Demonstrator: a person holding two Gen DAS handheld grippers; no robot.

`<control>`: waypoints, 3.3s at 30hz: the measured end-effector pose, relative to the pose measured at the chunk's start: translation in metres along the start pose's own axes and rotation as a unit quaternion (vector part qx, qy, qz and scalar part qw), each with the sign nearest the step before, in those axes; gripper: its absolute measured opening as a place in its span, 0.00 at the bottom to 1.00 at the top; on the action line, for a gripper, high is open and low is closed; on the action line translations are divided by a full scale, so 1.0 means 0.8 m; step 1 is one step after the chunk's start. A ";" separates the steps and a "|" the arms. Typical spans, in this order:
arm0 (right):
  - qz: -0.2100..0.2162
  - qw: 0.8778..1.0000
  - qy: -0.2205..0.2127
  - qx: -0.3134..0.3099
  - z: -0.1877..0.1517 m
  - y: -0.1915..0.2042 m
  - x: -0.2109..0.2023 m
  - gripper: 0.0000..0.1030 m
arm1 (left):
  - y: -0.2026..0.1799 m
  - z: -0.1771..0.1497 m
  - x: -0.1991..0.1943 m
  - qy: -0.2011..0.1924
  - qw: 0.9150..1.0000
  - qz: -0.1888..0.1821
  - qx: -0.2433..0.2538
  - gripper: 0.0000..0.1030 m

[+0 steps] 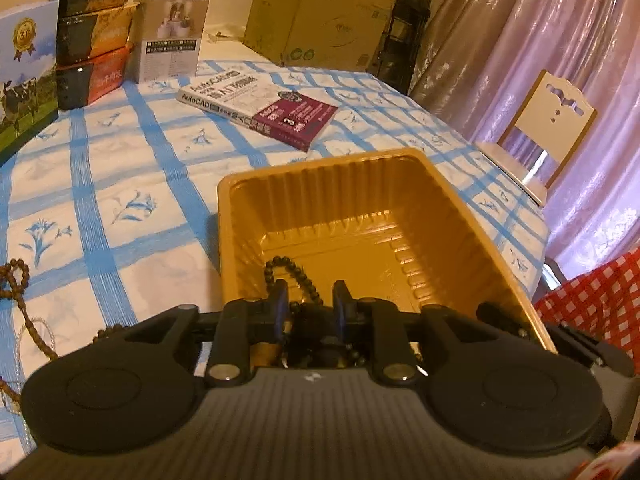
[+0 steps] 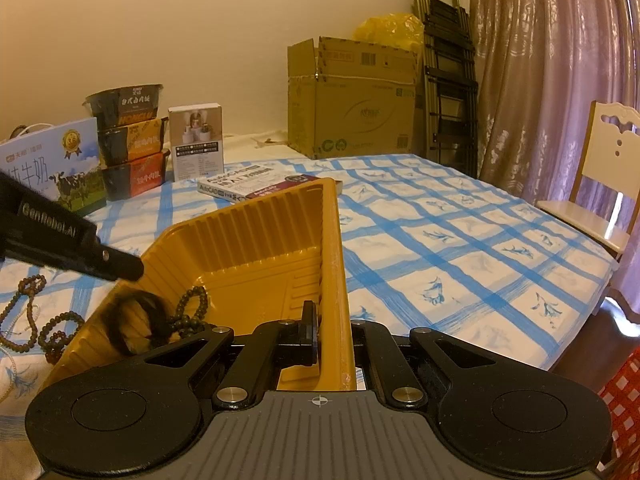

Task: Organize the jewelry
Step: 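Move the open left tool back over the remaining bead strands, then close the left tool on a brown wooden bead strand, then carry the brown bead strand into the orange tray and open the left tool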

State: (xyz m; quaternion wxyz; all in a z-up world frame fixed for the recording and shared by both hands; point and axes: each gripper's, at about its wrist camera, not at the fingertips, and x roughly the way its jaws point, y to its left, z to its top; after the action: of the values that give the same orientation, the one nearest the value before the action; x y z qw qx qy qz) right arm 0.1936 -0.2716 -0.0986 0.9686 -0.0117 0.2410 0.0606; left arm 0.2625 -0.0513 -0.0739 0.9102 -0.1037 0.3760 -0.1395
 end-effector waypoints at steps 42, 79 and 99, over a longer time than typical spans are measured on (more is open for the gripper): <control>-0.005 1.000 0.008 -0.007 0.003 0.002 0.001 0.04 | 0.162 -0.120 -0.125 0.020 0.981 0.181 -0.073 0.27; -0.005 1.000 0.010 -0.007 0.000 0.001 0.001 0.04 | 0.180 -0.105 -0.086 0.012 0.979 0.201 -0.002 0.03; -0.005 1.000 0.009 -0.007 0.000 0.001 0.001 0.04 | 0.115 -0.063 -0.148 -0.048 0.996 0.067 -0.046 0.02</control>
State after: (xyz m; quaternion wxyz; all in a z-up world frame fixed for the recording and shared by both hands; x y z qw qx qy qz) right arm 0.1945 -0.2705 -0.0992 0.9665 -0.0202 0.2492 0.0575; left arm 0.1622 0.0706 -0.0581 0.9288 -0.1265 0.3439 -0.0556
